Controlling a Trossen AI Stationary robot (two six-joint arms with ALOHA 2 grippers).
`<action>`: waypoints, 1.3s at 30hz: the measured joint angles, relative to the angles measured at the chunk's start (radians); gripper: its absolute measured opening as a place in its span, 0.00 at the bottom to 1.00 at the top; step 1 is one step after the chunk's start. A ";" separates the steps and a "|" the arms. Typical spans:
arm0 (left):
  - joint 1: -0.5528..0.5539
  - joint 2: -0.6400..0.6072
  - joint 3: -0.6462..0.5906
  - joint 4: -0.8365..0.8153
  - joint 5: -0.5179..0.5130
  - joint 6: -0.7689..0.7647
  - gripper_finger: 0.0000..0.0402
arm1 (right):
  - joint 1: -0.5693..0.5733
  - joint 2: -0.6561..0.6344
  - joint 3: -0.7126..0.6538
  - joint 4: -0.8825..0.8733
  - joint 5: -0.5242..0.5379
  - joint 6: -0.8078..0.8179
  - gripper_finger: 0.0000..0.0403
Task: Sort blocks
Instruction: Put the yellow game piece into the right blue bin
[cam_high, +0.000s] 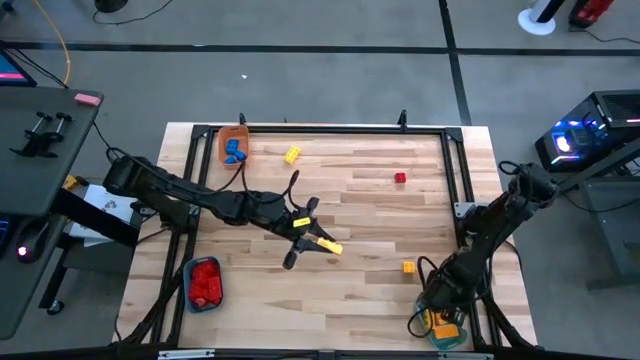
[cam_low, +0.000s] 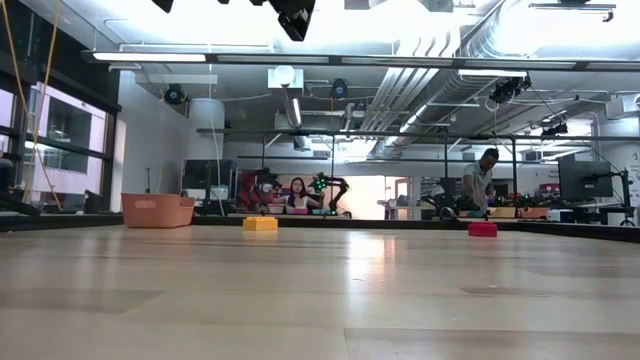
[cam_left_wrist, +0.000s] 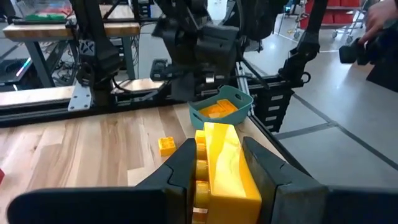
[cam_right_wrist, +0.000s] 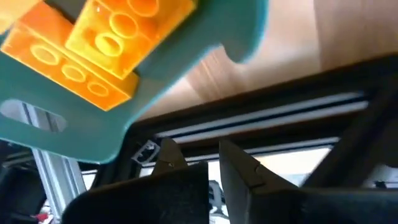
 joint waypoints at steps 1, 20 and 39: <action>0.003 -0.001 0.000 0.002 0.000 0.000 0.18 | 0.004 0.000 -0.008 0.022 -0.002 0.011 0.00; 0.025 -0.067 0.000 -0.141 -0.001 0.073 0.18 | -0.015 0.000 -0.080 0.353 0.067 0.173 0.00; 0.034 -0.117 0.001 -0.250 -0.010 0.126 0.18 | -0.347 0.001 -0.080 0.522 0.411 0.103 0.00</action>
